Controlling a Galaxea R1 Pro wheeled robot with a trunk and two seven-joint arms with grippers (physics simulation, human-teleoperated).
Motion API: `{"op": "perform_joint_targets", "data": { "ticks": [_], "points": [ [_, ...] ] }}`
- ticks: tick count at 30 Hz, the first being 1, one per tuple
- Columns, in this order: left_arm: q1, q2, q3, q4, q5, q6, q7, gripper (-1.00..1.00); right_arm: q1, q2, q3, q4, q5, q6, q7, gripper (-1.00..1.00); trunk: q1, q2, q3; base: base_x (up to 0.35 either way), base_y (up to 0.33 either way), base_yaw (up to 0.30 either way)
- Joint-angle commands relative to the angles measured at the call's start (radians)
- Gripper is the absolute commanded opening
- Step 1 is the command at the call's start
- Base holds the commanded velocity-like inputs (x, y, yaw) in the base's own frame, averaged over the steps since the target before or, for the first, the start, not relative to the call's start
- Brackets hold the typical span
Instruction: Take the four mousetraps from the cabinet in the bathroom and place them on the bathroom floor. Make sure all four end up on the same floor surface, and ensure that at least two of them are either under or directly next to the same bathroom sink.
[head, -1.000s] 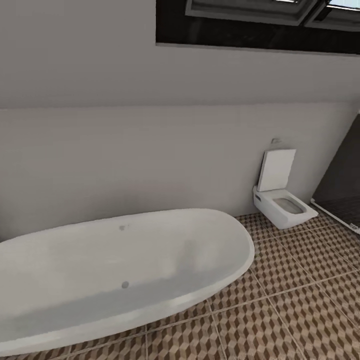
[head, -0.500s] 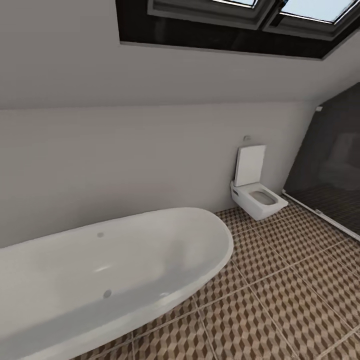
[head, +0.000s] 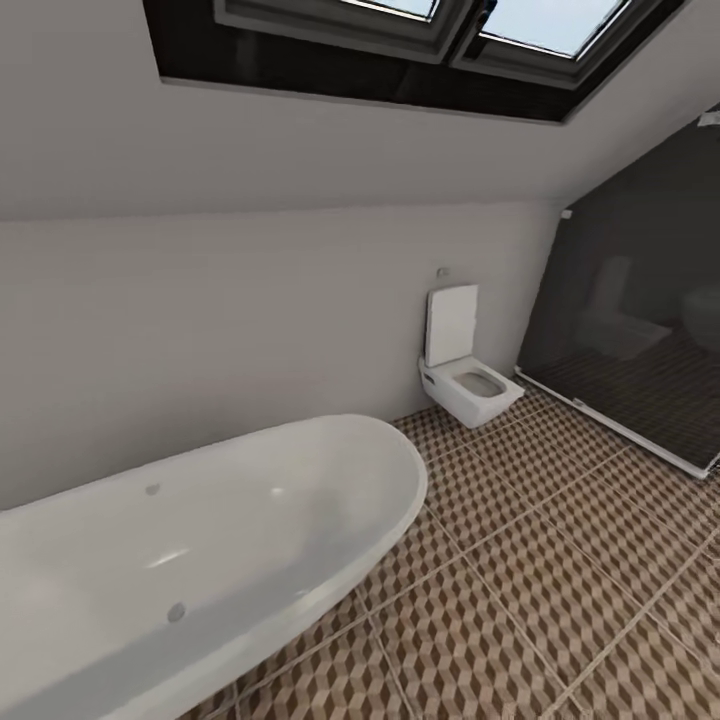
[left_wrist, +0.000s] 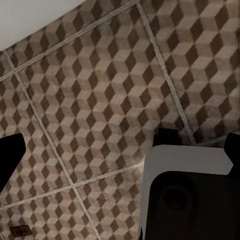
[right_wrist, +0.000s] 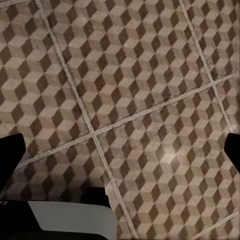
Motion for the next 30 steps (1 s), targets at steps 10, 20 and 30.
{"op": "perform_joint_targets", "data": {
  "ticks": [10, 20, 30],
  "points": [
    [0.0, 0.001, -0.008, -0.003, 0.007, 0.002, 0.007, 1.0, -0.001, 0.0, 0.008, 0.002, -0.005, -0.003, -0.004, 1.0, 0.0, -0.001, -0.001, 0.0, 0.0, -0.288],
    [0.0, 0.001, -0.008, -0.003, 0.007, 0.002, 0.007, 1.0, -0.001, 0.0, 0.008, 0.002, -0.005, -0.003, -0.004, 1.0, 0.0, -0.001, -0.001, 0.0, 0.0, -0.288],
    [0.0, 0.001, -0.008, -0.003, 0.007, 0.002, 0.007, 1.0, -0.001, 0.0, 0.008, 0.002, -0.005, -0.003, -0.004, 1.0, 0.0, -0.001, -0.001, 0.0, 0.0, -0.288]
  ]
}}
